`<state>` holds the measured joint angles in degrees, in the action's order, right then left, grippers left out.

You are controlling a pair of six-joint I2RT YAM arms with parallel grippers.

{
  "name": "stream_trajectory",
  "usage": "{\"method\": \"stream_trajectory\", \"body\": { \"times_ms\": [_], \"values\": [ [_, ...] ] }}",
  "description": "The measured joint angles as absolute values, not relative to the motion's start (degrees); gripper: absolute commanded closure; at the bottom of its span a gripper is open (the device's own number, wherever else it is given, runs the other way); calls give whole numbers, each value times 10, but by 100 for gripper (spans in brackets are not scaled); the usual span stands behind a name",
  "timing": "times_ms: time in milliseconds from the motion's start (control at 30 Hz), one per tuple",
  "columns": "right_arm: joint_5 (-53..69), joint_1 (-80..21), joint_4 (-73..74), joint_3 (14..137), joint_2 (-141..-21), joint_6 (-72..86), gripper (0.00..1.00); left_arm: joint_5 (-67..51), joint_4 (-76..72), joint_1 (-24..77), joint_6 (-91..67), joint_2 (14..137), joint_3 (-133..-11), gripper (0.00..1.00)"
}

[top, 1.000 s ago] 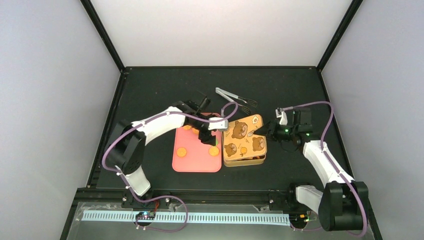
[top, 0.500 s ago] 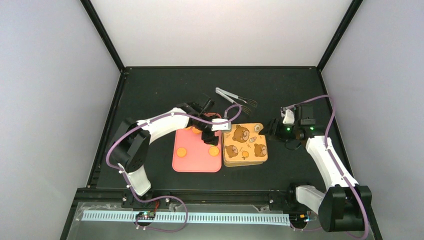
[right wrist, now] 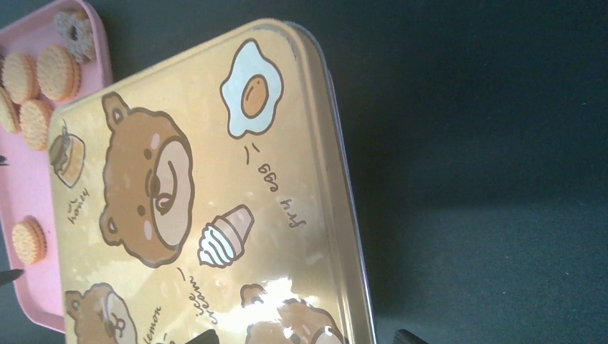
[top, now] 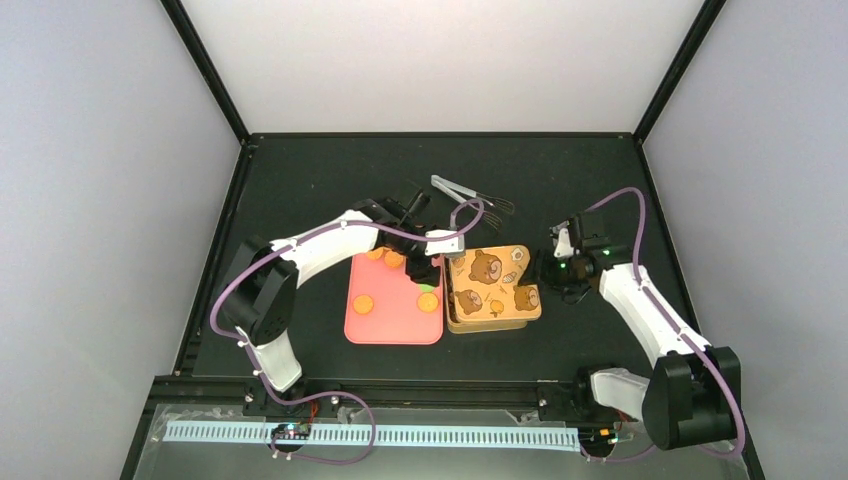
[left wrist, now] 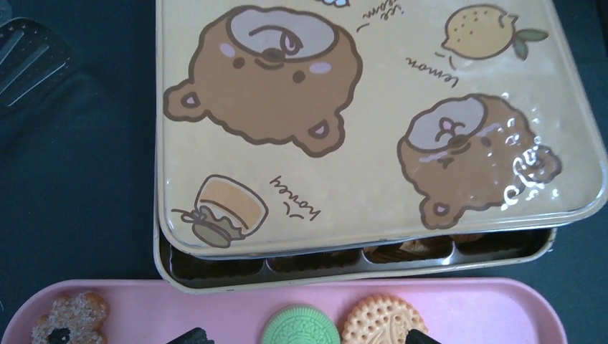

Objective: Pack the cookies
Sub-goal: Place the box lid on the packing box, then press the box lid onto the packing box.

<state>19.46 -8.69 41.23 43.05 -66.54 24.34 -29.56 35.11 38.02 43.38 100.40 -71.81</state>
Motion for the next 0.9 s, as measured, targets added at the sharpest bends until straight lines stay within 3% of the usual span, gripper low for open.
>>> {"method": "stream_trajectory", "body": {
  "times_ms": [900],
  "values": [
    [101,-227,390,438,-722,254,40,-302,336,395,353,1029,-761,28]
  ]
}}
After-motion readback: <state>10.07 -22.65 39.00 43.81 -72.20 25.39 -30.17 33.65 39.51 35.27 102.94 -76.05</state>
